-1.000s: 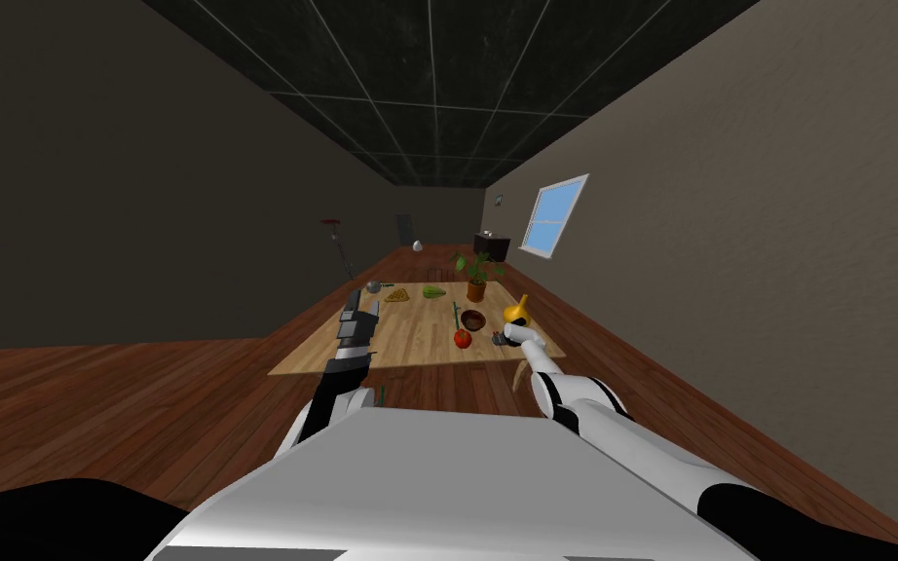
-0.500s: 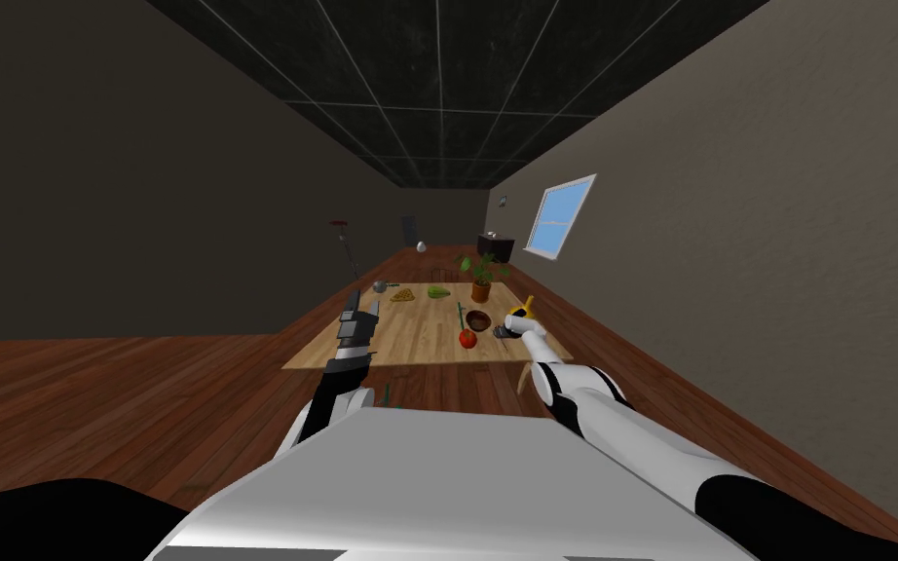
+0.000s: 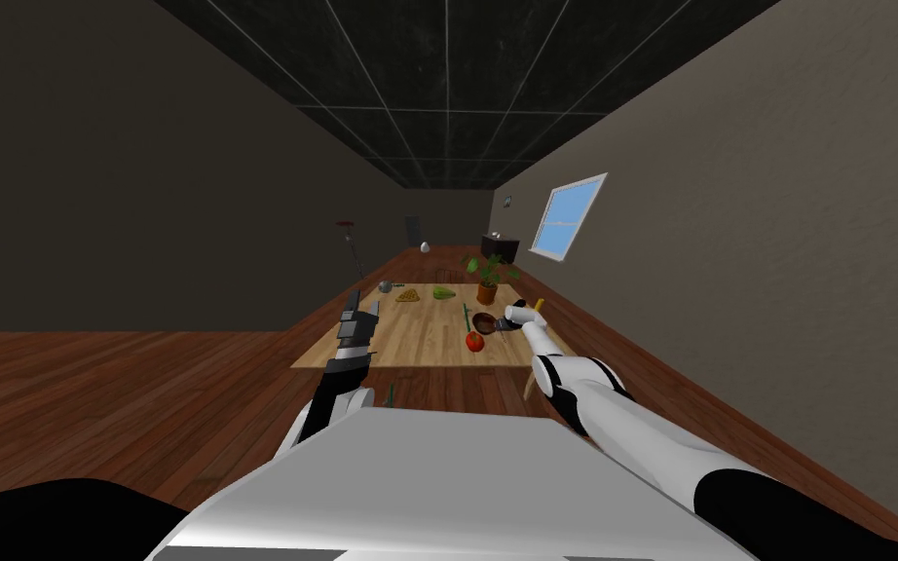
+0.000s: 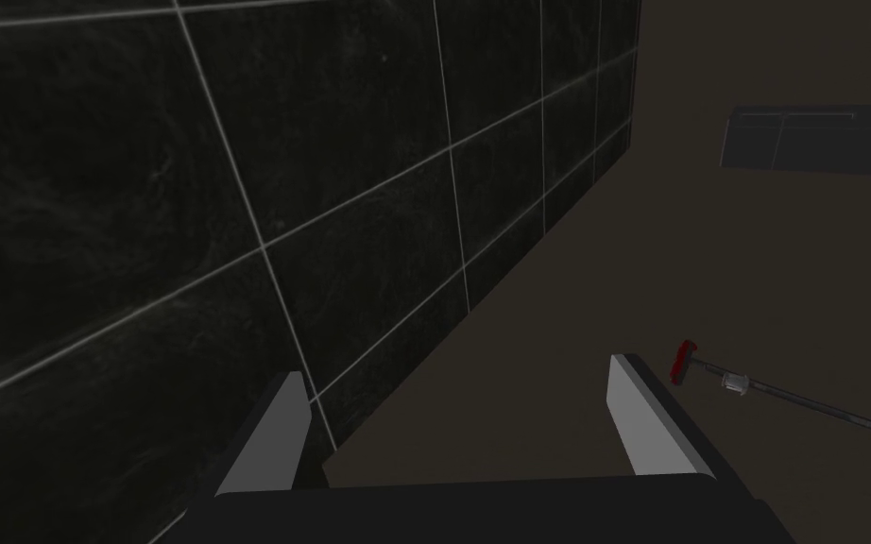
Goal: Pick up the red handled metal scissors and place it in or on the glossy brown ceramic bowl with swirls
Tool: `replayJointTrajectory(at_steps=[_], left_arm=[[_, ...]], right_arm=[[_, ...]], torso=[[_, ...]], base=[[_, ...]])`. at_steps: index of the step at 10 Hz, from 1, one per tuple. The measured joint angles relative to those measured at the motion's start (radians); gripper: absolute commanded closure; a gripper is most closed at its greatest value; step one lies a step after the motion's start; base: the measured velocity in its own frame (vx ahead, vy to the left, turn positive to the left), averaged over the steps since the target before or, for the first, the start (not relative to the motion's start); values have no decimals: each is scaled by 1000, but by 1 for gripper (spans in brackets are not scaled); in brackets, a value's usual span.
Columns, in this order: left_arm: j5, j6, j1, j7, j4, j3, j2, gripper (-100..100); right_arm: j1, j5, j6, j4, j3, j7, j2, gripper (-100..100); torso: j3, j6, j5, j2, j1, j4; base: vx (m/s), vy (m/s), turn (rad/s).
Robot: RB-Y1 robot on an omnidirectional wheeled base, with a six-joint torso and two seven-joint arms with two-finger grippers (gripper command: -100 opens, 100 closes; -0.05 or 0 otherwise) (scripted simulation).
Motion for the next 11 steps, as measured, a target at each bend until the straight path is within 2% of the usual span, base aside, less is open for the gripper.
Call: replayJointTrajectory(at_steps=[1,3,5,6,10,11], left_arm=[[0,0,0,0,0,0,0,0],[0,0,0,0,0,0,0,0],[0,0,0,0,0,0,0,0],[0,0,0,0,0,0,0,0],[0,0,0,0,0,0,0,0],[0,0,0,0,0,0,0,0]], right_arm=[[-15,-5,9,7,5,-7,-4,100],[-81,-31,18,63,22,-19,-19,100],[-82,-57,52,28,35,-25,-27,100],[-84,-59,55,26,36,-25,-27,-100],[-85,-59,55,26,36,-25,-27,-100],[-85,-59,55,26,36,-25,-27,0]], torso=[[0,0,0,0,-1,0],[-1,-1,0,-3,1,0],[-2,-1,-1,-4,-1,-1],[-1,0,-1,-1,-3,-1],[1,1,-2,3,-6,0],[1,1,-2,3,-6,0]], base=[[61,43,28],[84,67,46],[72,41,9],[9,6,3],[0,0,0],[0,0,0]])
